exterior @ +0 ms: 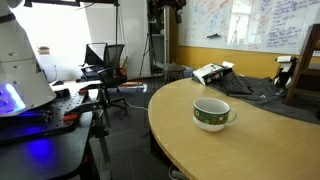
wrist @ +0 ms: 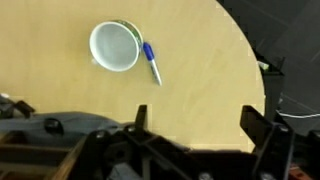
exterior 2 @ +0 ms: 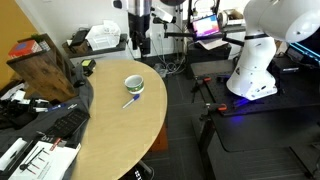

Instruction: Put the marker in the mug

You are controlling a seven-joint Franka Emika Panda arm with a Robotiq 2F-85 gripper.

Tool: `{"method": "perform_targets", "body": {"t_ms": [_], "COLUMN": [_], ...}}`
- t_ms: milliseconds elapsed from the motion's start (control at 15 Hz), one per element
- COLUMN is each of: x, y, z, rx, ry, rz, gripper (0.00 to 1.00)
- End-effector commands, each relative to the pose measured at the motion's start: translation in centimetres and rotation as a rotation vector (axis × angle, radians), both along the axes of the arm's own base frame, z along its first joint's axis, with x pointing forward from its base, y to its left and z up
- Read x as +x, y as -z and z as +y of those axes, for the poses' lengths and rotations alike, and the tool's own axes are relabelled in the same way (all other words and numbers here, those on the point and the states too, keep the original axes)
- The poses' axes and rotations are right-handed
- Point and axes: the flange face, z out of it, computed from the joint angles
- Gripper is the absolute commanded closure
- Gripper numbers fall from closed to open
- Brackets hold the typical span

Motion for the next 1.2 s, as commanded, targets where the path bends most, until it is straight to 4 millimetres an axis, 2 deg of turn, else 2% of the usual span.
{"method": "perform_targets", "body": {"t_ms": [0,200,467,733,933,1133], "x": [5.3,9.1,13.2,15.6,16.9,18.3], "y": [4.0,8.8,15.0,21.4,24.7,26.1], "z": [0.9,0.8,-0.6,-3.0,-3.2,-2.7], "rx": [-0.076,-0.055,-0.036,-0.024,0.002,0.015], "ry": [-0.109,-0.207,-0.32,-0.302,-0.286,-0.314], "rz": [0.011,0.134,0.25,0.364,0.403,0.374], "gripper": [0.0,0.0,0.0,0.0,0.0,0.0]}}
